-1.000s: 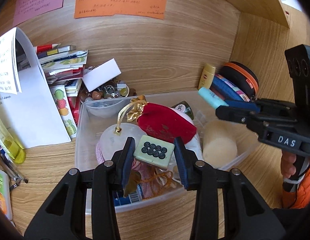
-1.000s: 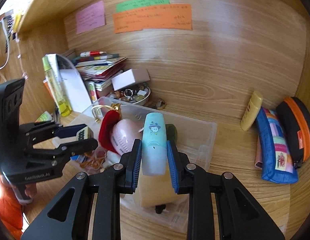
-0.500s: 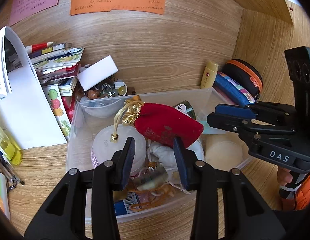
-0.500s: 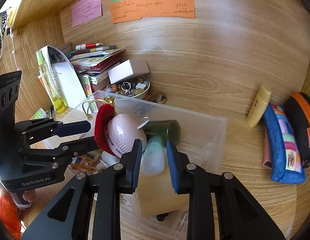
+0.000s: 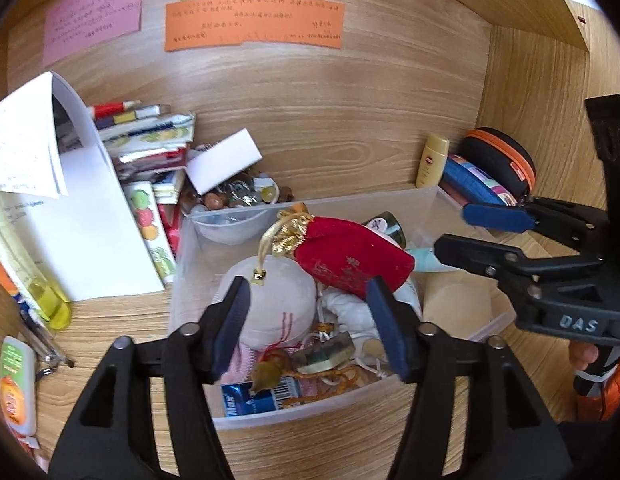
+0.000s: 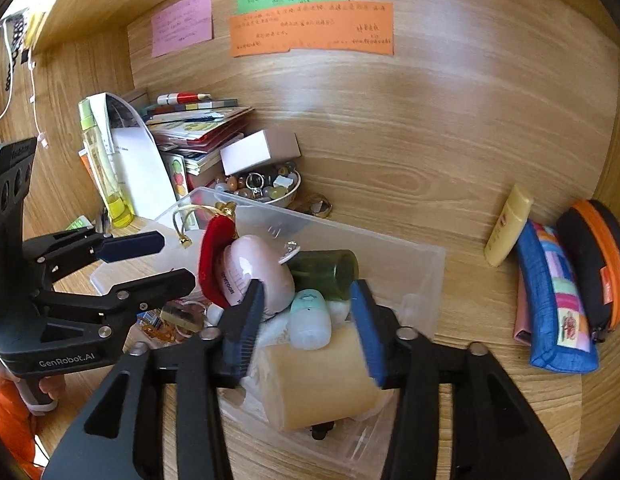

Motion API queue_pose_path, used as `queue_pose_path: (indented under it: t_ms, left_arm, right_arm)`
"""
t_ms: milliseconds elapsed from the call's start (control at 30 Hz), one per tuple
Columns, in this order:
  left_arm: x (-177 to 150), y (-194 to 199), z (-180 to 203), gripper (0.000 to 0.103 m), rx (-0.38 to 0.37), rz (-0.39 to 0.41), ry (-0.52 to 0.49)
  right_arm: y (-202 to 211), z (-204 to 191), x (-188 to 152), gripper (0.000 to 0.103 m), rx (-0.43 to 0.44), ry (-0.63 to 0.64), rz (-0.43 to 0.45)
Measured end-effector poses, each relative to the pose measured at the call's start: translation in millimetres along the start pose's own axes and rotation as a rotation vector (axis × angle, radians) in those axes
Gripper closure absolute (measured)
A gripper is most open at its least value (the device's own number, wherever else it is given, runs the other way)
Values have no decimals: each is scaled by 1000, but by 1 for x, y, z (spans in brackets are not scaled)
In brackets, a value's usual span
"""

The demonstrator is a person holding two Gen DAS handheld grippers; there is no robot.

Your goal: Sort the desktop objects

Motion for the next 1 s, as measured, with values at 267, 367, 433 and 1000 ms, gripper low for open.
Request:
queue_pose_path:
  t_ms: [267, 367, 433, 1000]
  left_arm:
    - [0, 22, 5, 17, 48, 51, -19]
    - [0, 30, 8, 9, 80, 62, -25]
    - [-1, 35, 10, 6, 101, 64, -30]
    - [-16, 91, 30, 1, 125, 136, 13]
  right_arm:
    - [24, -4, -1, 32, -58, 31, 59]
    - [31, -2, -3, 31, -70, 23, 65]
    - [35, 0, -5, 27, -79, 15, 65]
    - [91, 1, -29, 8, -69, -18, 116]
Point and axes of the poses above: each gripper's, at about its wrist camera, not at the fingertips, and y roughly against the way its jaws point, z to its right, x to its top, the point moved 3 cm from there along -y, roughly the way its jaws point, and after that the axes turned 11 degrees about -x, right-handed, at the moved point
